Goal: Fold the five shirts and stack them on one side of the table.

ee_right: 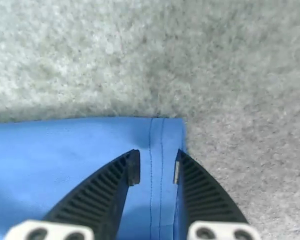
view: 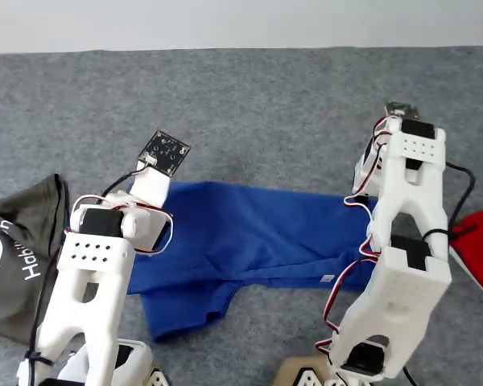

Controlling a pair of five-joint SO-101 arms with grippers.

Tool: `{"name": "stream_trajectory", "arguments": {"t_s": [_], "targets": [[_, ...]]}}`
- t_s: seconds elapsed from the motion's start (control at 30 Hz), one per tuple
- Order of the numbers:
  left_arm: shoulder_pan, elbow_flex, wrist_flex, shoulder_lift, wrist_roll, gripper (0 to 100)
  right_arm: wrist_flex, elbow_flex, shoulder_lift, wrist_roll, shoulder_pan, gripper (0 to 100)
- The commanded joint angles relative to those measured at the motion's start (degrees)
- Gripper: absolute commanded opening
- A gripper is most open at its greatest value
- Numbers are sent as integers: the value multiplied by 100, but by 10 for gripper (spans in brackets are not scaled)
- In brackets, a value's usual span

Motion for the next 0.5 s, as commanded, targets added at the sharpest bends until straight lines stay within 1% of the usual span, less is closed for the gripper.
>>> {"name": "stream_trajectory", "arguments": {"t_s": [0.0,0.23,0.47], "targets": [[9,-215,62,-176,26,8,75,-299,-66,-35,84,127],[9,-215,62,-176,26,8,154,-316,-22,-35,303,126],[9,-215,62,-176,26,8,189,-378,-110,-26,321,126]]}}
